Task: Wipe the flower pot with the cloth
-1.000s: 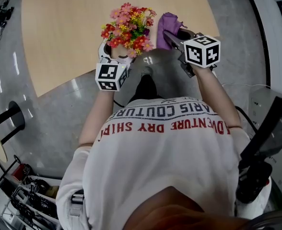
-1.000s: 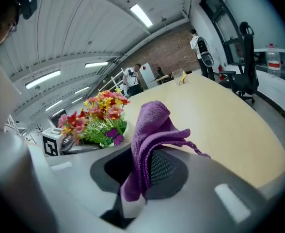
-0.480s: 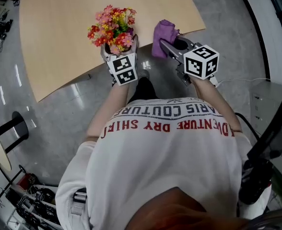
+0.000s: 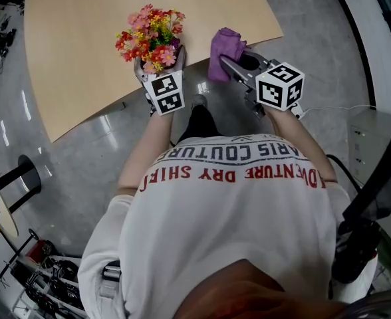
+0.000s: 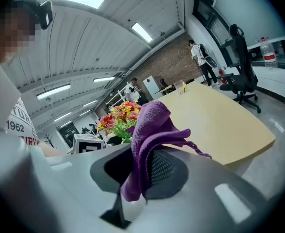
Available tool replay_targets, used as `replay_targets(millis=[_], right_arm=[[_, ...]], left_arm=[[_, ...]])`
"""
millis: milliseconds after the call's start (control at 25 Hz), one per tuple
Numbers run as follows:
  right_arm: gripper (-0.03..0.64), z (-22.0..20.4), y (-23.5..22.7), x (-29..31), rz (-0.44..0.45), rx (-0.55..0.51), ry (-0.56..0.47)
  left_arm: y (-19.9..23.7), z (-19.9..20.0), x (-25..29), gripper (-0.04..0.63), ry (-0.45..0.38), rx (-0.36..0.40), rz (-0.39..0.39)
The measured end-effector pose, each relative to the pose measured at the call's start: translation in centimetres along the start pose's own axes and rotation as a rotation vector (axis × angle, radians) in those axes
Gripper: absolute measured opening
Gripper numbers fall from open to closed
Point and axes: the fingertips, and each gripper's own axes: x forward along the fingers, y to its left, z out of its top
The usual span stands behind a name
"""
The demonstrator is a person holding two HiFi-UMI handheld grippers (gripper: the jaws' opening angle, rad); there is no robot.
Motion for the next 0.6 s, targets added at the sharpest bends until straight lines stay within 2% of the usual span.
replay_targets(millis=[200, 600], right_arm=[[0.044, 1.2, 0.7, 0.7, 0.028, -0.002, -0.004], [0.044, 3.7, -0.4, 5.5, 0.081, 0.010, 0.031]], left_arm=[[-0.4, 0.3, -0.9, 0.471, -0.012, 0.037, -0.095], [-0.9, 0.4, -0.8, 0.469, -0.010, 0.166, -0.373]])
